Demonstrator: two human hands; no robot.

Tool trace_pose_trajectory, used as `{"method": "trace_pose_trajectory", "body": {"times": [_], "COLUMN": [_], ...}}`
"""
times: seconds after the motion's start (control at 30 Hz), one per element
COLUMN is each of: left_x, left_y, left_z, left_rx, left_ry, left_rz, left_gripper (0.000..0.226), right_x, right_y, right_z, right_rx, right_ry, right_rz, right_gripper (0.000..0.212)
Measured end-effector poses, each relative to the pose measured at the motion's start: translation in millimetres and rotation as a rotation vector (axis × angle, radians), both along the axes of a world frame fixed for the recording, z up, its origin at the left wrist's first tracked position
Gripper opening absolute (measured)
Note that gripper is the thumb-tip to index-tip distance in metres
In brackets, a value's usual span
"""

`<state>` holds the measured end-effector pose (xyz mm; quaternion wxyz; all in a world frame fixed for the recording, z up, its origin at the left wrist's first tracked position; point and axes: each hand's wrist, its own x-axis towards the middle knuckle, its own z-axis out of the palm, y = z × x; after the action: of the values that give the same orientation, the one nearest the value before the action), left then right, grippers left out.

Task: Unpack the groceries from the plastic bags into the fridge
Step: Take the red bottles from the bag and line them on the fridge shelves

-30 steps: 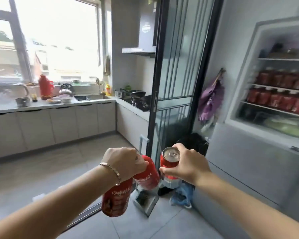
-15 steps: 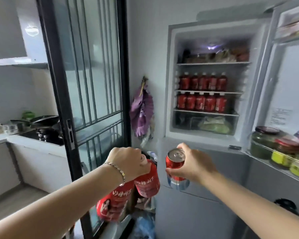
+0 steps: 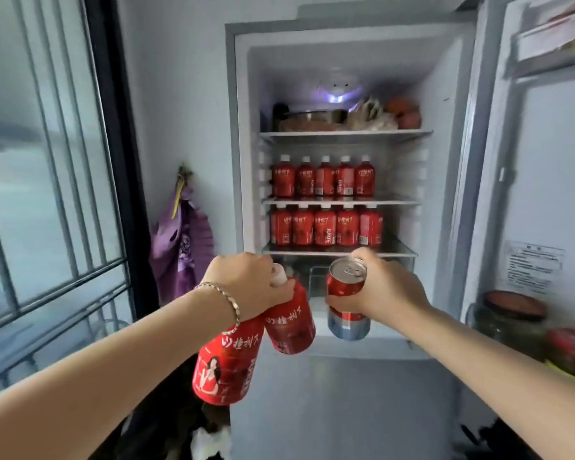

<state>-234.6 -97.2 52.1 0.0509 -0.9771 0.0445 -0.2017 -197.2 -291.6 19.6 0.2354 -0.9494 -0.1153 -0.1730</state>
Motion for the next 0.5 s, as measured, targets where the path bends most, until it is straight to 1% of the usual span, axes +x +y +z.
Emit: {"method": "trace_pose_trajectory", "body": {"times": [0.07,0.17,0.27,0.43,0.5], "left_x": [50.5,114.6,174.0,253.5,279.1], "left_y": [-6.6,-18.6,-31.2,-31.0,-28.7], "left_z": [13.1,41.5,72.8,108.8,117.3], "left_rx": [-0.007,0.007,0.011,-0.012,0.011], "left_ry": [-0.05,-0.145,-0.278,-0.451,-0.489], "left_rz": [-0.008,-0.028,-0.071,-0.126,-0.129], "left_gripper": [0.044,0.046,0.045,0.045,0.047], "right_x": [47.8,111.1,171.1,257.7,289.4], "right_y": [-7.6,-20.4,-29.9,-26.8,-21.0], "right_z": [12.8,40.3,69.0,96.7,104.3], "right_rx": [0.043,0.039,0.058,0.177,0.26], "right_ry": [-0.044,-0.113,-0.209,-0.299,-0.298], "right_rz": [-0.015,-0.043,-0.081,-0.138,-0.156], "right_gripper": [0.059,0.063,0.068,0.074,0.07]}}
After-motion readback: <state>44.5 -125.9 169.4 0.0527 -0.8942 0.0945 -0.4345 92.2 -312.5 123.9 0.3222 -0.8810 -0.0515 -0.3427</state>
